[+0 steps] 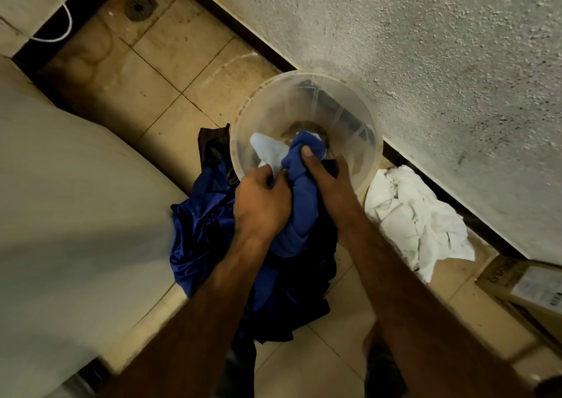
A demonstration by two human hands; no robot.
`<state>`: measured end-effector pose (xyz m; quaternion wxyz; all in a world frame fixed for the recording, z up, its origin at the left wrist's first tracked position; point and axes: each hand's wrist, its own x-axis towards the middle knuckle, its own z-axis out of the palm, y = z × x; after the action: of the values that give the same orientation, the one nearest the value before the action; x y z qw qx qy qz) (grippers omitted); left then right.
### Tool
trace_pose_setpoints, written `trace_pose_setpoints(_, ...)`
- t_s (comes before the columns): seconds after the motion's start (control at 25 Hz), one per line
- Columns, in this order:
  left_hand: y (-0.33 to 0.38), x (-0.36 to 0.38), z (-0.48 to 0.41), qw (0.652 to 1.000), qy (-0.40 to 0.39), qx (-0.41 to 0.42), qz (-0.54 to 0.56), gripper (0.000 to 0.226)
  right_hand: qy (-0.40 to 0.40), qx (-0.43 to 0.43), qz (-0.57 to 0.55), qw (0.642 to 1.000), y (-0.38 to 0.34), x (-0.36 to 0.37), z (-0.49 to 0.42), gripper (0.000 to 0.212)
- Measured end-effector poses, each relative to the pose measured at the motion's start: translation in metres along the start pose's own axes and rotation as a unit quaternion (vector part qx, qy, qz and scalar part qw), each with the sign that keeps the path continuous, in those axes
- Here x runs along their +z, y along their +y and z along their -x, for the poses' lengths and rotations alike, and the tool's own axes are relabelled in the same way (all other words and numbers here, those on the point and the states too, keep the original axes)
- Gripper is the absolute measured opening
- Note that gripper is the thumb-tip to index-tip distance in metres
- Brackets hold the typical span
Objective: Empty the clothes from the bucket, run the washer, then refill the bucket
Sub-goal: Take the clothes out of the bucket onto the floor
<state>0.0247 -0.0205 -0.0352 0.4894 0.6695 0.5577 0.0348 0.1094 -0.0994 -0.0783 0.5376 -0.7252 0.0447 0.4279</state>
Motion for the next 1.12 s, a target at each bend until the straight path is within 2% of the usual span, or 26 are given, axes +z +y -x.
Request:
trace_pose_setpoints(0.04, -0.002, -0.007, 0.004, 1.0, -0.009, -0.008, 0.018, 0.04, -0.048, 0.013, -0.017, 0.999, 0.002, 0.0, 0.001, 0.087)
trace_pose_setpoints(0.16, -0.016, -0.03, 0.014, 0.997, -0.001, -0.057, 0.046, 0.052, -0.143, 0.01, -0.023, 0.989, 0.011, 0.009, 0.017, 0.016)
trace_pose_setpoints(0.2, -0.022, -0.038, 0.018, 0.996, 0.005, -0.073, 0.041, 0.057, -0.143, 0.011, -0.004, 0.99, 0.017, 0.014, 0.023, 0.009)
trace_pose_setpoints(0.32, -0.048, -0.054, 0.023, 0.99, 0.027, -0.124, 0.059, 0.056, -0.132, 0.059, 0.01, 0.99, 0.033, 0.035, 0.039, 0.016)
trace_pose_setpoints(0.48, -0.081, -0.062, 0.021, 0.98, 0.093, -0.166, 0.064, 0.024, -0.1, 0.163, 0.048, 0.98, 0.068, 0.07, 0.037, 0.038)
trace_pose_setpoints(0.6, -0.101, -0.065, 0.013, 0.982, 0.107, -0.151, 0.043, 0.033, -0.08, 0.213, 0.032, 0.973, 0.09, 0.097, 0.033, 0.066)
trace_pose_setpoints(0.76, -0.129, -0.063, -0.002, 0.99, 0.052, -0.125, -0.037, 0.064, -0.066, 0.175, 0.074, 0.98, 0.1, 0.12, 0.042, 0.066)
trace_pose_setpoints(0.8, -0.134, -0.061, -0.002, 0.989, 0.032, -0.124, -0.073, 0.067, -0.074, 0.154, 0.088, 0.981, 0.104, 0.122, 0.044, 0.065)
trace_pose_setpoints(0.88, -0.145, -0.056, -0.001, 0.978, -0.013, -0.105, -0.18, 0.062, -0.11, 0.121, 0.127, 0.978, 0.112, 0.124, 0.051, 0.051)
trace_pose_setpoints(0.96, -0.163, -0.047, -0.002, 0.976, -0.066, -0.104, -0.18, 0.055, -0.135, 0.111, 0.14, 0.975, 0.121, 0.119, 0.052, 0.042)
trace_pose_setpoints(1.04, -0.188, -0.04, -0.009, 0.969, -0.118, -0.111, -0.187, 0.057, -0.146, 0.105, 0.164, 0.97, 0.125, 0.109, 0.054, 0.045)
trace_pose_setpoints(1.12, -0.213, -0.033, -0.019, 0.943, -0.182, -0.118, -0.252, 0.066, -0.136, 0.062, 0.221, 0.964, 0.124, 0.094, 0.057, 0.049)
